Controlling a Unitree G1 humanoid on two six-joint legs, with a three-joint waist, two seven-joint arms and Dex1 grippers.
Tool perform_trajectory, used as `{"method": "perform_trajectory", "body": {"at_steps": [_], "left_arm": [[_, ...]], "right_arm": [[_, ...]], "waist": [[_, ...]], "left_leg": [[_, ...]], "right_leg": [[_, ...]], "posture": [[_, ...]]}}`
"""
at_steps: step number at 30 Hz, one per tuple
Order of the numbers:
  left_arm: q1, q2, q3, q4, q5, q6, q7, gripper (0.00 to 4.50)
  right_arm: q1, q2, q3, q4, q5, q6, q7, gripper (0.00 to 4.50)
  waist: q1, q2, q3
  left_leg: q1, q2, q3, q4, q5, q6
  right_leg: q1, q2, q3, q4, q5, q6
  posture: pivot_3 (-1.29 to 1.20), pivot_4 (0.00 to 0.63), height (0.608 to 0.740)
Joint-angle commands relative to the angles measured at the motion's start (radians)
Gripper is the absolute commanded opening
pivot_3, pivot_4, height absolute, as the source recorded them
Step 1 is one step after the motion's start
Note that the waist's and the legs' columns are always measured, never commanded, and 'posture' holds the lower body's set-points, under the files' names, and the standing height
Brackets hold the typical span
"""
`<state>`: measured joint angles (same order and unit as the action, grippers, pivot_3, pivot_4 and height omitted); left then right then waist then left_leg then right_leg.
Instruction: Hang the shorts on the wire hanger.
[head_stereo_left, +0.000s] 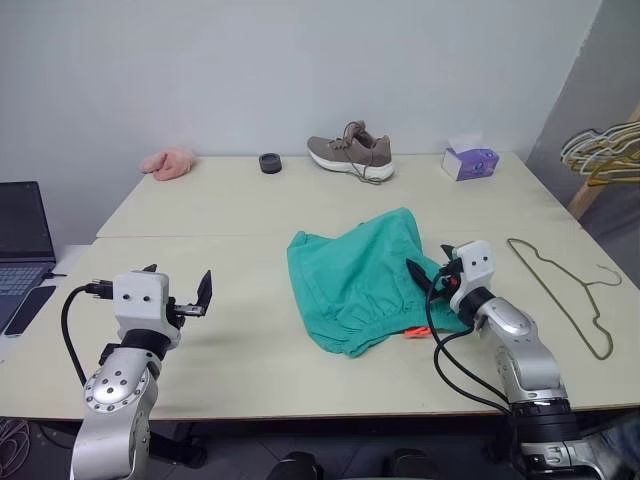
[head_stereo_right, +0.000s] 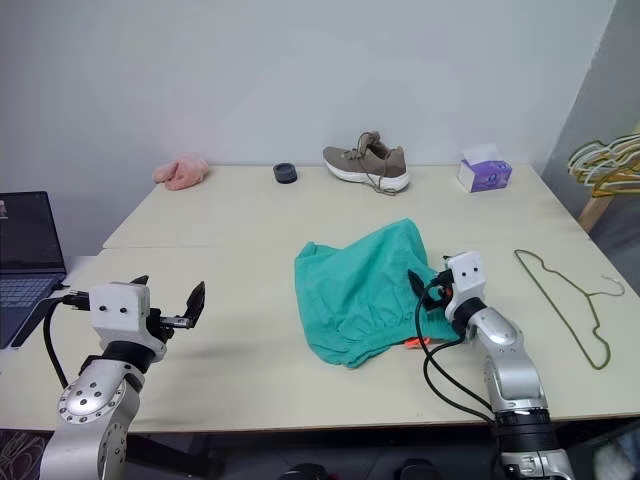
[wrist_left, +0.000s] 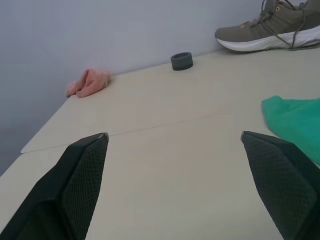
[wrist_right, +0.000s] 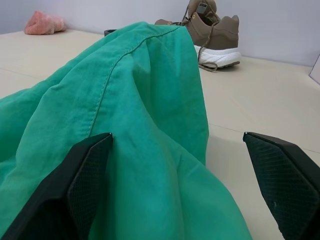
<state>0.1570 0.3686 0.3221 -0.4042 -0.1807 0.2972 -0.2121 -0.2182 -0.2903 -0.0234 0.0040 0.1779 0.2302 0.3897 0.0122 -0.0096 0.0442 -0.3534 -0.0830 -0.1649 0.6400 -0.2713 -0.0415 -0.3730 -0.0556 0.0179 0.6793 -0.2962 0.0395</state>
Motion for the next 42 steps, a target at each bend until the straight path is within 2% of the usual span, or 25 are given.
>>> {"method": "perform_trajectory", "body": {"at_steps": [1,12,30,37,42], "left_arm": [[0.01,0.009,0.013,-0.057,-0.003,-0.03,-0.016,4.5],[0.009,0.011,0.0,-0.057,0.0,0.003,-0.024,4.5],[0.004,0.016,0.001,-0.046,-0.044,-0.055,-0.104,4.5],[0.001,0.065,-0.039,-0.028,-0.055,-0.089,-0.217,4.5],[-0.007,0.126,-0.143,-0.07,-0.166,-0.011,-0.396,4.5]], "right_arm": [[-0.007,-0.008,-0.009,-0.041,-0.002,-0.008,0.001,4.47],[0.005,-0.034,0.017,-0.06,-0.004,-0.018,0.049,4.47],[0.05,-0.062,0.039,-0.14,0.01,0.007,0.101,4.47],[0.088,-0.113,0.028,-0.212,0.101,0.134,0.195,4.47],[0.174,-0.152,-0.024,-0.301,0.166,0.246,0.191,4.47]], "waist": [[0.0,0.0,0.0],[0.002,0.0,0.0],[-0.007,0.0,0.001],[-0.013,0.0,0.002],[-0.019,0.0,0.003]], "left_leg": [[0.0,0.001,0.001,0.0,0.0,-0.001],[0.003,0.006,0.003,0.0,-0.001,-0.002],[0.003,0.006,0.003,0.0,-0.002,-0.003],[0.003,0.006,0.003,0.0,-0.002,-0.003],[0.003,0.007,0.003,0.0,-0.002,-0.003]], "right_leg": [[0.0,0.001,0.0,0.0,0.0,0.0],[0.001,0.004,0.001,0.0,0.002,-0.004],[0.001,0.004,0.001,-0.001,0.002,-0.004],[0.001,0.004,0.001,-0.001,0.002,-0.004],[0.002,0.004,0.0,-0.003,0.002,-0.004]], "posture": [[0.04,0.0,0.74],[0.02,0.0,0.74],[-0.01,0.0,0.74],[-0.07,0.0,0.74],[-0.14,0.0,0.74]]}}
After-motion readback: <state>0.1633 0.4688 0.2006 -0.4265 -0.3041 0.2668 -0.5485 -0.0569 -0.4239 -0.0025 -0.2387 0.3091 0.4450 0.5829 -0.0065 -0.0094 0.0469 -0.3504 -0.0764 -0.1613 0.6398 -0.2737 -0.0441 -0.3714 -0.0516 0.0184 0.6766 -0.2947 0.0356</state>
